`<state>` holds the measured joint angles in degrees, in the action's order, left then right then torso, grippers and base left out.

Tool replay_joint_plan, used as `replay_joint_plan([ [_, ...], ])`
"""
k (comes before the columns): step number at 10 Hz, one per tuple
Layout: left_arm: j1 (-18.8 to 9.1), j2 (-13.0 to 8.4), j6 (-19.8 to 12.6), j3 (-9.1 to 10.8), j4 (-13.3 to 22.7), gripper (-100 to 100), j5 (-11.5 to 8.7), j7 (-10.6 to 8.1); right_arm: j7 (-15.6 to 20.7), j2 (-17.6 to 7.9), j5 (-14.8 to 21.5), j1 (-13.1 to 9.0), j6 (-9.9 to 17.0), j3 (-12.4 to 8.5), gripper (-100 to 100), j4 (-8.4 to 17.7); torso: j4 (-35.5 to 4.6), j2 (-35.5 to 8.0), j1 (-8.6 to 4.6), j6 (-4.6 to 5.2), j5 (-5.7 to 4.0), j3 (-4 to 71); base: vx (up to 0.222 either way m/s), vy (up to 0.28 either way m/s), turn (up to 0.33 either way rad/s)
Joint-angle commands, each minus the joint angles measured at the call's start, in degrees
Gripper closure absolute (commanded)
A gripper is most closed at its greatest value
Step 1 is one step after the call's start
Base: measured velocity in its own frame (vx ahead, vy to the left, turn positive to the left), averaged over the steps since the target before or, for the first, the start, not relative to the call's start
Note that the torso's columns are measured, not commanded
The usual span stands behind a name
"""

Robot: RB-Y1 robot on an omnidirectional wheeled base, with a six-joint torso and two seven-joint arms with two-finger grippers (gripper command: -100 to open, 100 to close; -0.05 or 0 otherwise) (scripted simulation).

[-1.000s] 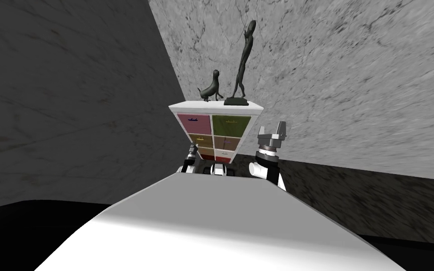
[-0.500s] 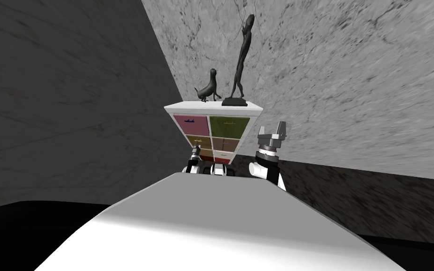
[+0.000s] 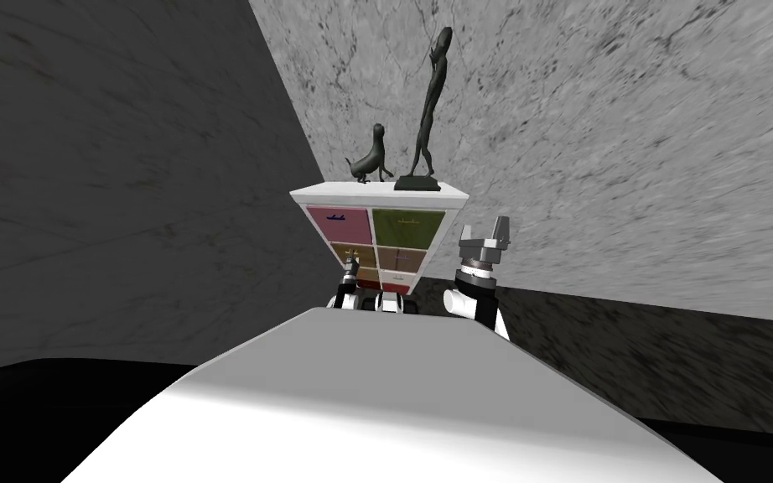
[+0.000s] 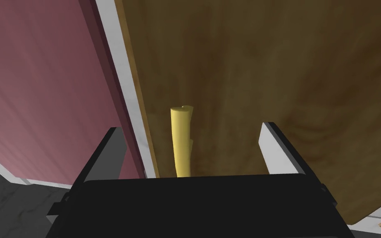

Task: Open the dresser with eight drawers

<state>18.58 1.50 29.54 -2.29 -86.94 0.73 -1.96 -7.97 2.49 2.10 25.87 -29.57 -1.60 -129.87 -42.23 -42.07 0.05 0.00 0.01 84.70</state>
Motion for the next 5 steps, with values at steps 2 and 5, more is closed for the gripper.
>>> replay_joint_plan([
  [2,0.2,-0.1,0.5,-0.08,0.6,100,0.0,-0.05,0.0,0.0,0.0,0.0,0.0,0.0,0,0.0,-0.1,-0.5,-0.11,0.0,-0.03,-0.3,-0.029,-0.003,0.017],
  [5,1.0,-0.4,-0.4,-0.55,-1.5,100,0.1,-0.34,0.0,0.0,0.0,0.0,0.0,0.0,0,0.0,0.1,-0.3,0.21,-0.06,0.15,-0.2,-0.155,0.022,0.006],
])
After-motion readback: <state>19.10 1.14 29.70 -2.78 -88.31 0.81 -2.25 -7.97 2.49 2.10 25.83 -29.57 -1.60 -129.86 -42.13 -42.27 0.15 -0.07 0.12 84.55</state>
